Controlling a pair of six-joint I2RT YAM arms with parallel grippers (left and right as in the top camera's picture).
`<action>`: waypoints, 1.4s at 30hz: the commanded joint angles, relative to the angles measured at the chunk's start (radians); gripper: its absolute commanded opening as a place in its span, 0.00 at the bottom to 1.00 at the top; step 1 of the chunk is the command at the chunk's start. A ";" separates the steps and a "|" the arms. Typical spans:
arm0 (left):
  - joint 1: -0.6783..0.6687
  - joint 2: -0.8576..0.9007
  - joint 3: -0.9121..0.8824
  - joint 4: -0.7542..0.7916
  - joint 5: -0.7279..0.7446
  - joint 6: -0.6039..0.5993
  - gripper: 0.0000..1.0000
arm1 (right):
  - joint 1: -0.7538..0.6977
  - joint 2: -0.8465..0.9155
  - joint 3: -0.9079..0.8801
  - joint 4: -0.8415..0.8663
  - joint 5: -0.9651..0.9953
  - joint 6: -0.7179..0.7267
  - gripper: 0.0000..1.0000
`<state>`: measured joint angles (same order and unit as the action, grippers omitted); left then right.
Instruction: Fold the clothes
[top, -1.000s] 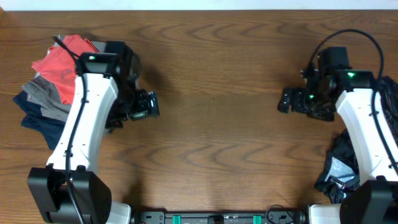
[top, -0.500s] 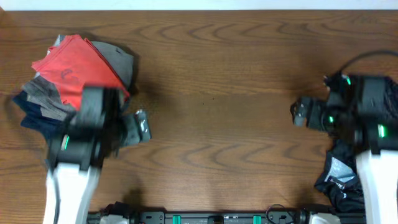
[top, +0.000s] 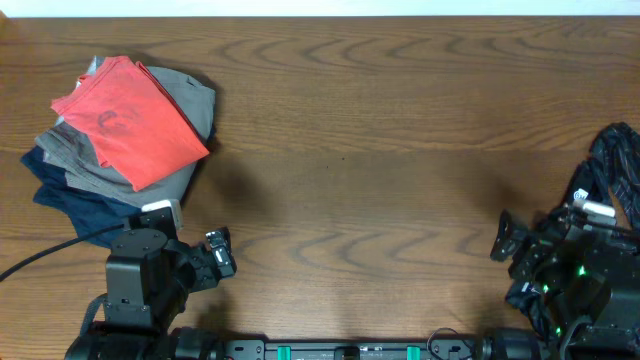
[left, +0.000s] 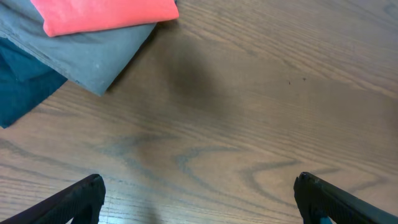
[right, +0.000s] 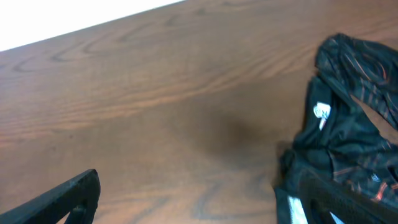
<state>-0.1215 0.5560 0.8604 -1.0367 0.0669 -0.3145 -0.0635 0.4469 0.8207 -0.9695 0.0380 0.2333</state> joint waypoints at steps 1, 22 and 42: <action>-0.002 -0.001 0.000 -0.002 -0.015 -0.005 0.98 | -0.006 -0.005 -0.013 -0.041 0.026 0.017 0.99; -0.002 0.000 0.000 -0.002 -0.016 -0.005 0.98 | -0.006 -0.022 -0.013 -0.212 0.026 0.017 0.99; -0.002 0.000 0.000 -0.002 -0.016 -0.005 0.98 | -0.006 -0.441 -0.627 0.735 -0.012 0.009 0.99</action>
<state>-0.1215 0.5560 0.8585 -1.0389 0.0669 -0.3145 -0.0635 0.0174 0.2604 -0.3099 0.0338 0.2348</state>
